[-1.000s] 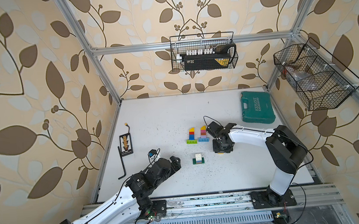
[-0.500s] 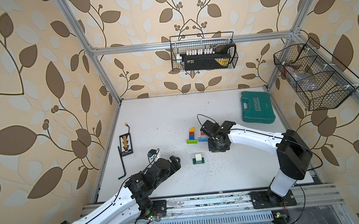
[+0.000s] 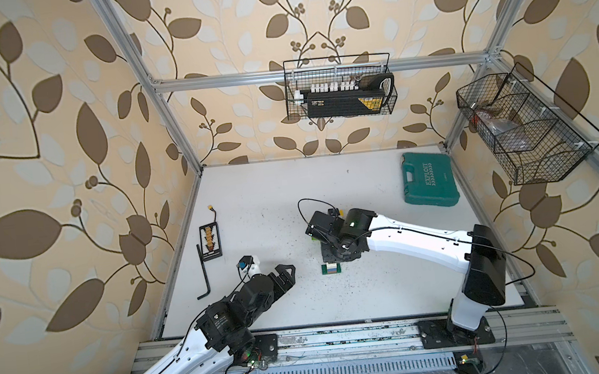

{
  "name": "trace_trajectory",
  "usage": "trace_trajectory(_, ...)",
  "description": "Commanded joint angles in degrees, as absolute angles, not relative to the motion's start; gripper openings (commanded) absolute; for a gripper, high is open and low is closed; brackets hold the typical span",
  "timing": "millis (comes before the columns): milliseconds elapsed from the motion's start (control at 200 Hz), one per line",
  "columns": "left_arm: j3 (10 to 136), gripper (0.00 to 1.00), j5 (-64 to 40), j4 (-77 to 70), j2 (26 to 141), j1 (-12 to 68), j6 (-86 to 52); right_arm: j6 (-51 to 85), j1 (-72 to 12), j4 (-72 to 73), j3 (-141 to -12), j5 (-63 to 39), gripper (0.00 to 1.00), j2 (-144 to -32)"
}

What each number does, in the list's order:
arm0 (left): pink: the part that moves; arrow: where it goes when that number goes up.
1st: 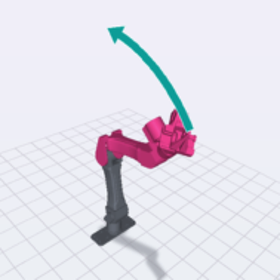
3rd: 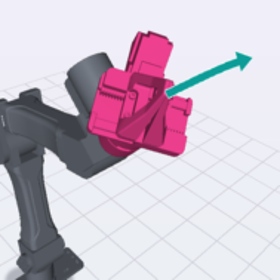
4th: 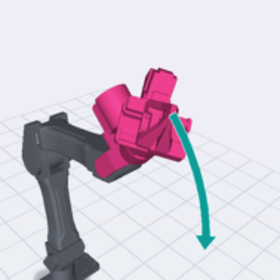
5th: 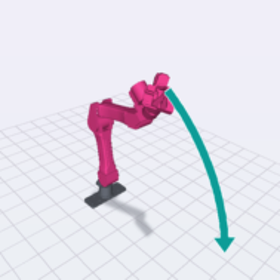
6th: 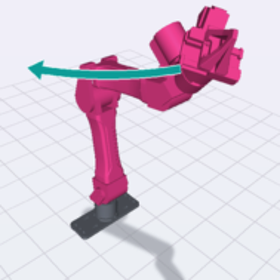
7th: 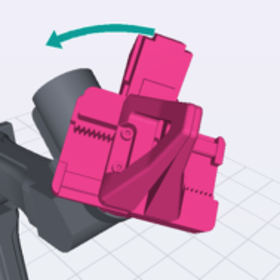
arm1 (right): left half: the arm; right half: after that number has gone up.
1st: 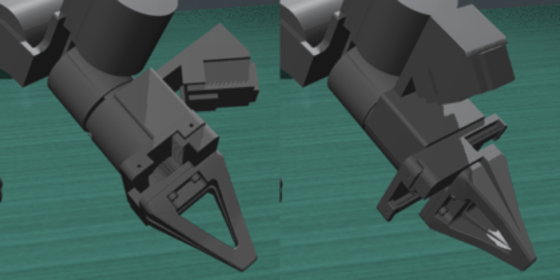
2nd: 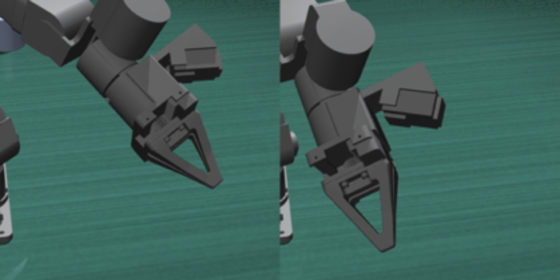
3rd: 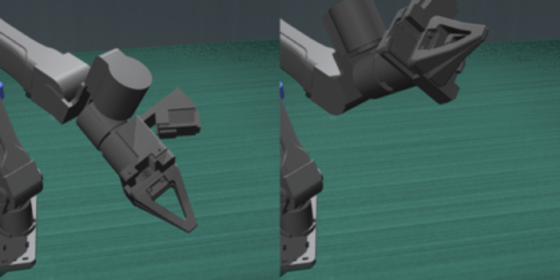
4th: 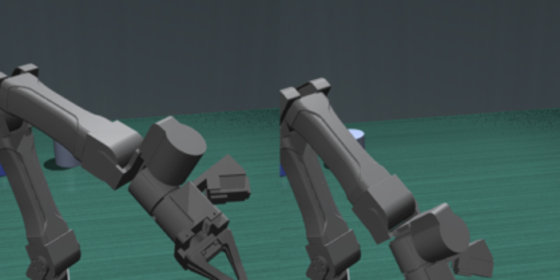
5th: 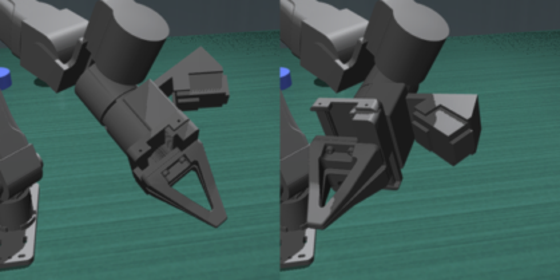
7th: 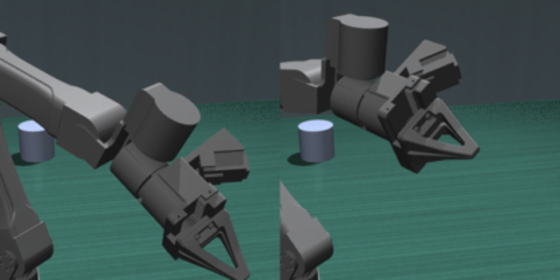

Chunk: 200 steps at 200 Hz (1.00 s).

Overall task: Assemble the number 1 with lego
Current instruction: Assemble the lego brick with the lego brick.

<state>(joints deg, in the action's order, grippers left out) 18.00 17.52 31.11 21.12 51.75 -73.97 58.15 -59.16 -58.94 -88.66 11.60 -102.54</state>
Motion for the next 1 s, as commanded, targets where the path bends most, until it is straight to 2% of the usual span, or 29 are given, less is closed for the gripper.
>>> trace_trajectory(0,17.4,0.99,19.3,33.0,18.8,51.7,-74.8,60.8,-59.5,-60.4,-90.3,12.5,0.03,-106.3)
trace_trajectory(160,17.3,0.99,19.1,32.9,18.3,51.7,-74.4,62.0,-59.7,-58.6,-89.9,12.5,0.0,-108.0)
trace_trajectory(995,16.9,0.99,18.5,30.8,18.8,51.7,-72.9,60.3,-57.0,-57.1,-88.8,10.3,0.0,-110.7)
